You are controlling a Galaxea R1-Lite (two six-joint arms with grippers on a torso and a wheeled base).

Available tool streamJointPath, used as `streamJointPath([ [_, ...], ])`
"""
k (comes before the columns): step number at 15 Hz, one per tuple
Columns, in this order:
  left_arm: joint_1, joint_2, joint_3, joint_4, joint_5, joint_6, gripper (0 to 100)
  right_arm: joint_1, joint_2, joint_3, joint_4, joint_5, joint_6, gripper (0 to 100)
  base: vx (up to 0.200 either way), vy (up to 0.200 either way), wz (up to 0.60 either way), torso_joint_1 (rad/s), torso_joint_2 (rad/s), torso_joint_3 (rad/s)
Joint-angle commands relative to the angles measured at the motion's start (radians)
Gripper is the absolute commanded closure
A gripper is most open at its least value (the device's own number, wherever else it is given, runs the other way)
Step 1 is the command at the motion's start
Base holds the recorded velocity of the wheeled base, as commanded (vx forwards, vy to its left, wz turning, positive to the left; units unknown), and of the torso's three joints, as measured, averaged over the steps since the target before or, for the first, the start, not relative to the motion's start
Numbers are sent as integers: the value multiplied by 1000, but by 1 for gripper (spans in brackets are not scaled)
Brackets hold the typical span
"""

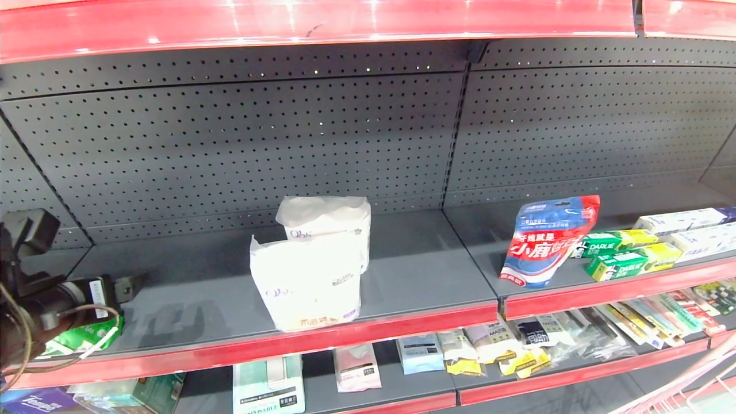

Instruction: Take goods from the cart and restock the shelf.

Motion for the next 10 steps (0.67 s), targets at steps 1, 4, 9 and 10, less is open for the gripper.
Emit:
streamJointPath([
  [1,-53,168,-1,-59,5,7,0,0,2,0,0,0,0,0,0,0,0,0,0,0],
  [4,-85,248,-2,-67,11,7,0,0,2,0,0,-1,-2,0,0,0,0,0,0,0],
  [9,-105,392,-12,-144,11,4,0,0,2,0,0,-1,-2,0,0,0,0,0,0,0],
  [10,-108,432,-12,-209,11,9,0,0,2,0,0,-1,-2,0,0,0,0,0,0,0],
])
